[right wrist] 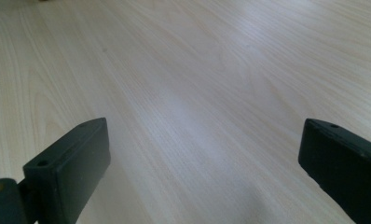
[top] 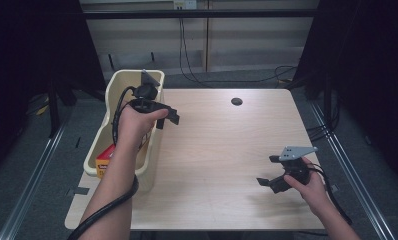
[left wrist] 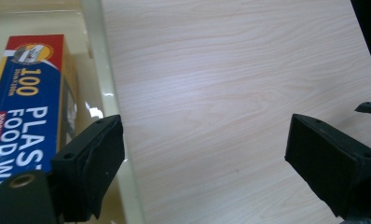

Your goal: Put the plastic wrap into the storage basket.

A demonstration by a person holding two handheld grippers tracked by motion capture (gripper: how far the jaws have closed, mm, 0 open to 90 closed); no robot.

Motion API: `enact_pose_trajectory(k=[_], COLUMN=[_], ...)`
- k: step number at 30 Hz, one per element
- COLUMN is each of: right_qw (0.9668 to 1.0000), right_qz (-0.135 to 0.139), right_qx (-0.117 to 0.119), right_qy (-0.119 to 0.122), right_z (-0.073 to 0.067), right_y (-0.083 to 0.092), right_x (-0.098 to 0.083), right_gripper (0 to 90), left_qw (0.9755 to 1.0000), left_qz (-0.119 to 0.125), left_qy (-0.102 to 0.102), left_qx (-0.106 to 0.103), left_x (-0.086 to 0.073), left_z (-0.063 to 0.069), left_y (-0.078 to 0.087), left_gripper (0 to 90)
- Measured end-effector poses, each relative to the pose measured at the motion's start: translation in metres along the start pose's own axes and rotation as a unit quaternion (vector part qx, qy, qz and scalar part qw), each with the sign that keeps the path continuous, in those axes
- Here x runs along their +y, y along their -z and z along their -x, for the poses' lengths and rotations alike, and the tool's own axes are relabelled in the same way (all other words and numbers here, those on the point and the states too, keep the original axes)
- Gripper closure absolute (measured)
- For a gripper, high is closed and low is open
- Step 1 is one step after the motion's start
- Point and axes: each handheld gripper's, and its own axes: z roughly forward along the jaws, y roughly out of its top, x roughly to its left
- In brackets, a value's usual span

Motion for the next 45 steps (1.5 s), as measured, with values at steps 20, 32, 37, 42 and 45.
enact_pose_trajectory(k=[20,32,37,42,45], right_qw=[1.0000,1.0000,1.0000,0.9999,0.9999], right_qz=[-0.005,-0.005,-0.007,-0.008,-0.009], right_qx=[0.003,0.004,0.000,0.001,-0.001], right_qy=[0.003,0.005,0.006,0.006,0.007], right_z=[-0.001,-0.001,-0.002,-0.002,-0.002], right_y=[-0.002,-0.002,-0.003,-0.003,-0.004], right_x=[-0.001,-0.001,-0.001,-0.001,-0.001], right_gripper=[2.1,2.1,2.1,2.1,2.1], left_qw=[0.9986,0.9979,0.9972,0.9967,0.9964], left_qz=[-0.007,-0.006,-0.009,-0.015,-0.020], left_qy=[-0.038,-0.043,-0.049,-0.050,-0.053], left_qx=[-0.035,-0.049,-0.056,-0.063,-0.063], left_x=[-0.007,-0.015,-0.020,-0.024,-0.026], left_z=[0.026,0.032,0.036,0.038,0.038], left_y=[-0.037,-0.054,-0.063,-0.072,-0.076], left_gripper=[10.1,10.1,10.1,10.1,10.1])
